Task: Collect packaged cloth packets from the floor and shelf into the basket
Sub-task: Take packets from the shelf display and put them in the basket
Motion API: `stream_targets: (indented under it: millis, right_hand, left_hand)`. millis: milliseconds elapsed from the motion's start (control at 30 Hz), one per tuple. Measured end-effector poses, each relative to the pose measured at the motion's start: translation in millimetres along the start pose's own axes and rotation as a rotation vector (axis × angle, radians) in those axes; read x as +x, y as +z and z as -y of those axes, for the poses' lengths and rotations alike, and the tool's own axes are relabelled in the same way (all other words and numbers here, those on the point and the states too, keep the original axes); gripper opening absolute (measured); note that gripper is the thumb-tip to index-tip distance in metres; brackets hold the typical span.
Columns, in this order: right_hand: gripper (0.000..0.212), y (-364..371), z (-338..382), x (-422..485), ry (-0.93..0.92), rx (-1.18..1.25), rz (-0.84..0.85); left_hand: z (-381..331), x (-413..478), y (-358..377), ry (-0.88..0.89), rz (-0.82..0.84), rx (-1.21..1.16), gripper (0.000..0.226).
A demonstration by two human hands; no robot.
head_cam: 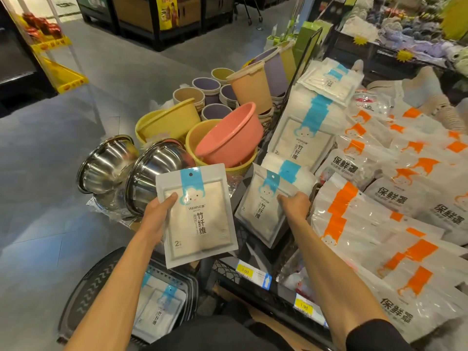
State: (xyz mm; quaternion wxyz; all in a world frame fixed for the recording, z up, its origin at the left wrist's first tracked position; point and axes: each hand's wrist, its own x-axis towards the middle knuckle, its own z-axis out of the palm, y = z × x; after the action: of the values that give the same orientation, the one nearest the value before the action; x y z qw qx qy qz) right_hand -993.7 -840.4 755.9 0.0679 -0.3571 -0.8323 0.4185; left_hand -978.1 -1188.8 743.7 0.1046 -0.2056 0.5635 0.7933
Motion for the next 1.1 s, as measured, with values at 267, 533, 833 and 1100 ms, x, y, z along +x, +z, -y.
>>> stream_targets:
  millis: [267,533,833,1100]
  right_hand:
    - [0.015,-14.7,10.3,13.8,-0.150,-0.194,0.033]
    - [0.017,-19.7,20.4,33.4,-0.174,-0.568,0.292]
    - [0.029,-13.2,23.3,48.2,-0.165,-0.665,0.399]
    - [0.036,-8.3,28.1,48.5,-0.256,-0.782,0.420]
  left_hand:
    - [8.9,7.1,-0.1,-0.025,-0.011,-0.032,0.017]
    - [10.2,9.9,-3.3,-0.031,-0.005,-0.032,0.018]
    - [6.6,12.0,1.0,-0.038,-0.014,-0.044,0.018]
    - [6.4,14.4,1.5,-0.048,-0.022,-0.039,0.021]
